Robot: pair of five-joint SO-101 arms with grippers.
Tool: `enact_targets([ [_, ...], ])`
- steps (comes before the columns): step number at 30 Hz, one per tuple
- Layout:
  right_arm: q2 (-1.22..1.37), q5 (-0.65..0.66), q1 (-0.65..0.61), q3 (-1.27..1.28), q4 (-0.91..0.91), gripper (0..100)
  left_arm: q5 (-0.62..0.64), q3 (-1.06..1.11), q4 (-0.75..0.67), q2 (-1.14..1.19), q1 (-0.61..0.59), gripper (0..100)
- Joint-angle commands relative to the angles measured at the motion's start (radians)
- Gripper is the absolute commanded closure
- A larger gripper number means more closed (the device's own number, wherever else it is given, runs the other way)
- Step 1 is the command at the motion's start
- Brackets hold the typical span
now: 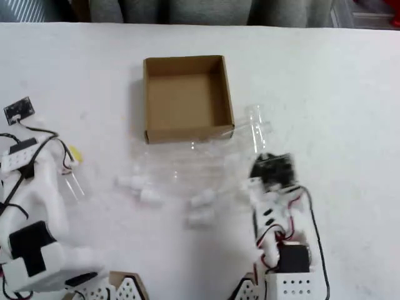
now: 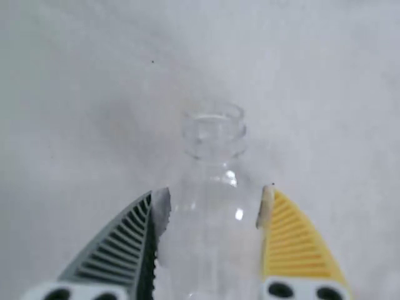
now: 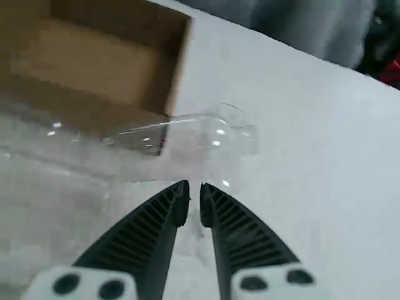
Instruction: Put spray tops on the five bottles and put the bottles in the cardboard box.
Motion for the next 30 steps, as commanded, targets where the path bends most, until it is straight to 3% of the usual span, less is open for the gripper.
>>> enact_targets([
  [1,0.004,0.094,-0.302,-0.110,0.105,98.1,0.005,-0.143,0.025,0.088,-0.008,98],
  [9,0.127,0.095,-0.605,-0.212,0.124,98.1,0.005,-0.273,0.117,0.203,-0.008,98],
  [20,0.980,0.095,-0.852,-0.621,0.047,98.1,0.005,-0.276,0.114,0.205,-0.008,98],
  [24,1.210,0.106,-0.886,-0.697,0.013,98.1,0.005,-0.278,0.112,0.206,-0.008,98],
  [27,1.287,0.218,-0.886,-0.746,0.061,97.8,0.005,-0.278,0.112,0.206,-0.008,98],
  [30,1.313,0.241,-0.886,-0.789,0.076,92.2,0.005,-0.278,0.110,0.206,-0.008,98],
])
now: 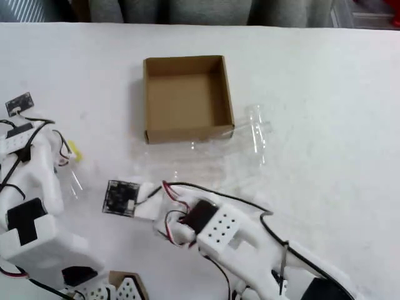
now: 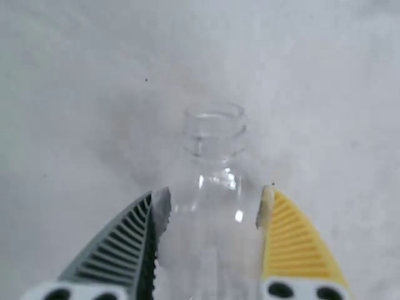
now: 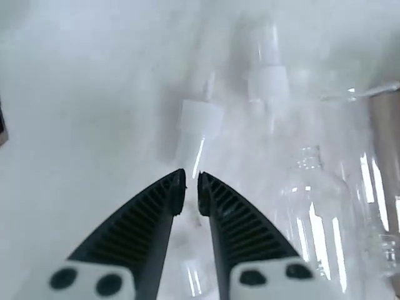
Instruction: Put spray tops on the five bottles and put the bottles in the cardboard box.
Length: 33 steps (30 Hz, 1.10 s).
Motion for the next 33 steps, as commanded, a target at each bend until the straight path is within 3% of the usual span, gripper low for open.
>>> enact_targets([
  [1,0.041,0.051,-0.008,-0.114,0.016,88.9,0.005,-0.051,-0.005,-0.004,-0.007,98],
  [4,0.068,0.052,-0.010,-0.158,0.016,83.0,0.005,-0.051,-0.006,-0.004,-0.007,98],
  [11,0.097,-0.005,-0.058,-0.124,0.018,88.3,0.005,-0.052,-0.008,-0.002,-0.007,98],
  [19,0.153,-0.029,-0.105,-0.104,-0.012,81.0,0.005,-0.052,-0.008,-0.002,-0.005,98],
  [33,0.380,-0.021,-0.027,-0.130,-0.125,83.8,0.005,-0.052,-0.008,-0.001,-0.004,98],
])
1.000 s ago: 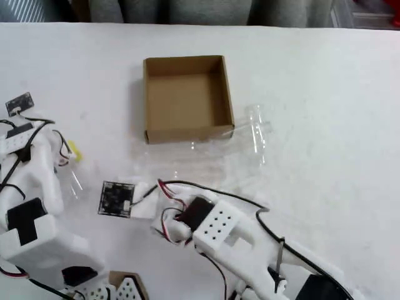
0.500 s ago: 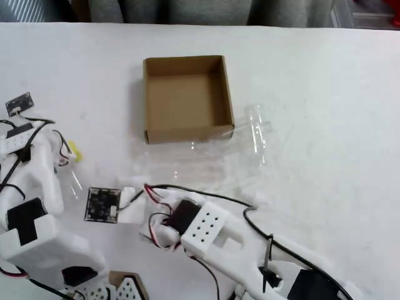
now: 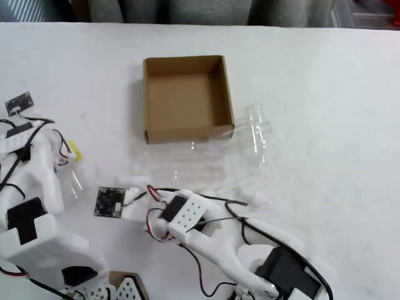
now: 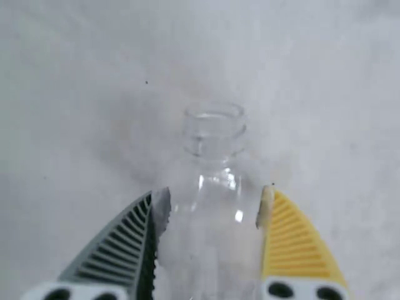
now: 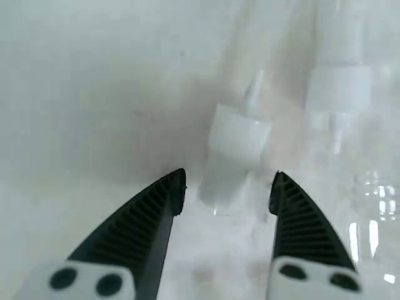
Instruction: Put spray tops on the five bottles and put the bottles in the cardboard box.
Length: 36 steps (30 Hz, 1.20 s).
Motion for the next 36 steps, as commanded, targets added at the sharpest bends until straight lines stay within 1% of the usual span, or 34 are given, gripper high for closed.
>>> enact_targets([
  [1,-0.001,-0.003,0.016,-0.040,-0.008,88.2,0.005,-0.044,-0.008,-0.005,-0.004,98],
  [3,-0.008,-0.003,0.025,-0.037,-0.008,99.1,0.003,-0.044,-0.008,-0.005,-0.004,98],
  [5,-0.010,-0.003,0.054,-0.038,0.015,95.7,0.003,-0.044,-0.008,-0.005,-0.004,98],
  [6,-0.010,-0.002,0.065,-0.044,0.041,95.6,0.003,-0.044,-0.008,-0.005,-0.004,98],
  [8,-0.028,0.003,0.088,-0.064,0.108,98.7,0.003,-0.044,-0.011,-0.005,-0.004,98],
  [9,-0.051,0.028,0.101,-0.078,0.166,98.1,0.003,-0.044,-0.018,-0.005,-0.004,98],
  [11,-0.125,0.129,0.131,-0.115,0.323,98.2,0.002,-0.043,-0.023,-0.005,-0.004,98],
  [15,-0.348,0.301,0.222,-0.149,0.634,98.2,0.000,-0.043,-0.023,-0.004,-0.004,98],
  [17,-0.478,0.388,0.309,-0.146,0.762,98.2,-0.002,-0.041,-0.023,-0.004,-0.004,98],
  [19,-0.608,0.512,0.446,-0.146,0.874,98.2,-0.002,-0.041,-0.023,-0.004,-0.004,98],
  [21,-0.725,0.657,0.624,-0.146,0.952,98.2,-0.002,-0.041,-0.023,-0.004,-0.004,98],
  [23,-0.823,0.806,0.823,-0.137,0.992,98.2,-0.002,-0.041,-0.023,-0.004,-0.004,98],
  [26,-0.903,1.007,1.107,-0.074,0.989,98.1,-0.002,-0.040,-0.023,-0.004,-0.004,98],
  [28,-0.911,1.096,1.259,-0.015,0.940,98.1,-0.002,-0.040,-0.023,-0.004,-0.002,98],
  [30,-0.911,1.103,1.379,0.048,0.835,98.1,-0.002,-0.040,-0.023,-0.004,-0.002,98],
  [32,-0.911,1.062,1.471,0.117,0.694,98.1,-0.002,-0.040,-0.021,-0.004,-0.002,98],
  [34,-0.911,1.020,1.537,0.195,0.556,98.1,-0.002,-0.038,-0.021,-0.004,-0.002,98],
  [36,-0.911,1.023,1.581,0.270,0.443,98.1,-0.002,-0.037,-0.021,-0.004,-0.002,98],
])
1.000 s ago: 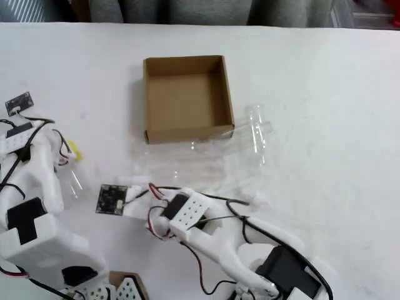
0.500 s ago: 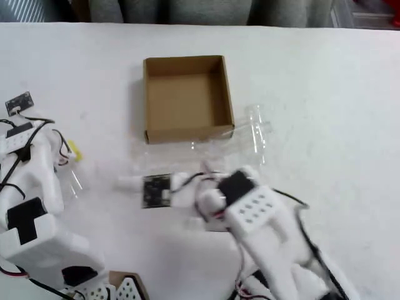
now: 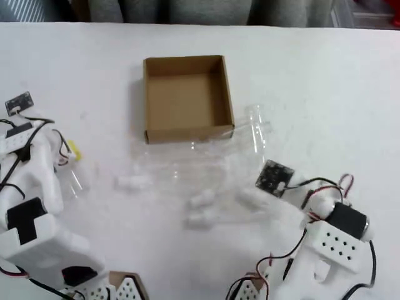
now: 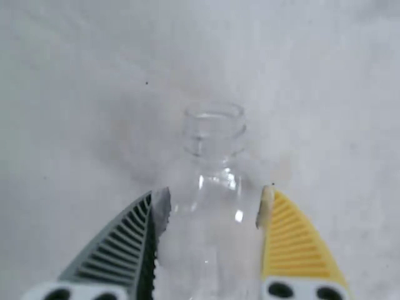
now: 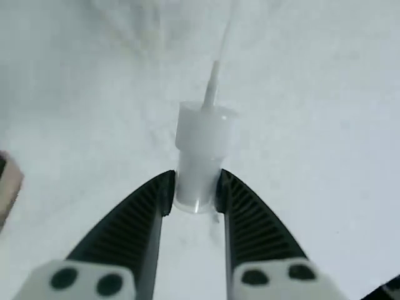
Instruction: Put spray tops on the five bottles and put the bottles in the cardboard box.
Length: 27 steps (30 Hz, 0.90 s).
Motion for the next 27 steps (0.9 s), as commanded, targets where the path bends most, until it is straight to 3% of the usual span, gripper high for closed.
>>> enact_targets([
  [1,-0.012,0.002,0.128,0.133,-0.282,98.1,-0.002,-0.037,-0.021,-0.004,-0.002,98],
  [11,-0.005,0.077,0.209,0.199,-0.513,98.1,-0.002,-0.034,-0.021,-0.004,-0.005,98],
  [17,0.159,0.077,0.213,0.176,-0.631,98.1,-0.002,-0.034,-0.021,-0.004,-0.005,98],
  [22,0.420,0.075,0.213,0.023,-0.630,98.1,-0.002,-0.034,-0.021,-0.004,-0.005,98],
  [27,0.691,0.072,0.231,-0.218,-0.510,97.8,-0.002,-0.034,-0.021,-0.004,-0.005,98],
])
